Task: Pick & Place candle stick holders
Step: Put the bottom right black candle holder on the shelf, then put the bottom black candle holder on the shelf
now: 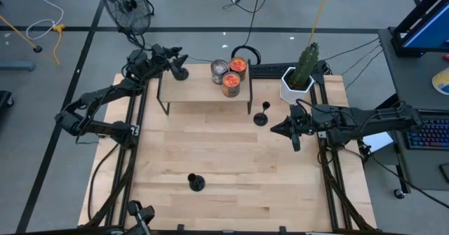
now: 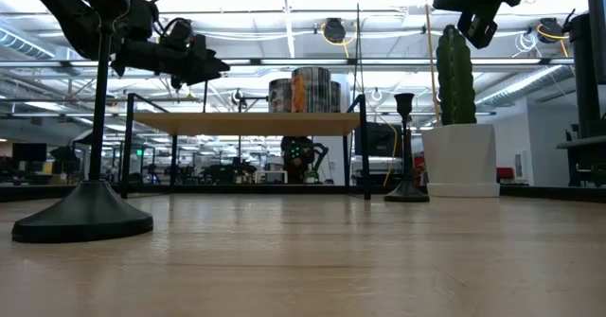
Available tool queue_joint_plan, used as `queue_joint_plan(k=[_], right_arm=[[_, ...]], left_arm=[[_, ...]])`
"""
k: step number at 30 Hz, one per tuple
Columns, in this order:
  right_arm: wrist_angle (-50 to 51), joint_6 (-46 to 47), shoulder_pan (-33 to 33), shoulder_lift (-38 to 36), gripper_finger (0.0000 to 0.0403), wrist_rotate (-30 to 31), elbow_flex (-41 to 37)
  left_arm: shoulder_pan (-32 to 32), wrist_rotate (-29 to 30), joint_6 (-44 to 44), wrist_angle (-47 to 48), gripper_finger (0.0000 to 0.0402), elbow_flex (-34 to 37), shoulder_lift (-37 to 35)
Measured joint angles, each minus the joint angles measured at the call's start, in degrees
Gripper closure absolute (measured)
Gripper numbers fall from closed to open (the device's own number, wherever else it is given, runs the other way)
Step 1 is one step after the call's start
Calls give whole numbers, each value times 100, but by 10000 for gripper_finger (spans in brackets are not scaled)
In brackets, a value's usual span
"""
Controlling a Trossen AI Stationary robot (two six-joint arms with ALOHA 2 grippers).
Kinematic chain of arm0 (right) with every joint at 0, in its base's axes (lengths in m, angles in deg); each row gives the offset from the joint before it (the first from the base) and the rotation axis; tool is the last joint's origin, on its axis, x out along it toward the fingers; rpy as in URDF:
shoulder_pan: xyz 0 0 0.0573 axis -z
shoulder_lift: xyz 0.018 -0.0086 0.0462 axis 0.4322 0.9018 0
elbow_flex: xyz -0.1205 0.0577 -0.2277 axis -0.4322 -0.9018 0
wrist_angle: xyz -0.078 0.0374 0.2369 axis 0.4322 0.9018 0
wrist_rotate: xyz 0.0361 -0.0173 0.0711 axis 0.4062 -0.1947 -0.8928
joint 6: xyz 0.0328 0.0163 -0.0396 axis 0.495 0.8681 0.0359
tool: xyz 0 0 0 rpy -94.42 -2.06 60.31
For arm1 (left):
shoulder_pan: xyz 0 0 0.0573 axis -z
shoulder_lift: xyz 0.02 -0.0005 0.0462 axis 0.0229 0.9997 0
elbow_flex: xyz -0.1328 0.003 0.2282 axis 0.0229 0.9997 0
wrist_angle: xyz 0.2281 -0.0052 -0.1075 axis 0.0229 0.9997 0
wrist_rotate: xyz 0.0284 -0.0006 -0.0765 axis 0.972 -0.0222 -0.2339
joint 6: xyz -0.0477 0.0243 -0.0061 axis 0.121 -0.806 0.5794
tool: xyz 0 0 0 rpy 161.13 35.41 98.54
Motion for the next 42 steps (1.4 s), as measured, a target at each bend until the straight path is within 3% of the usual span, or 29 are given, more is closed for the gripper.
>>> queue_joint_plan(k=[21,29,36,42], right_arm=[[2,-85,0,2,402,-5,0],[1,-70,0,2,402,-14,0],[2,-84,0,2,402,-17,0],[2,-242,0,2,402,-20,0]], left_arm=[[-280,-1,54,738,158,0,-1022],[-284,4,143,85,158,0,-1141],[-288,-9,486,-331,158,-7,-1686],[-214,-686,1339,-299,158,-7,-2411]])
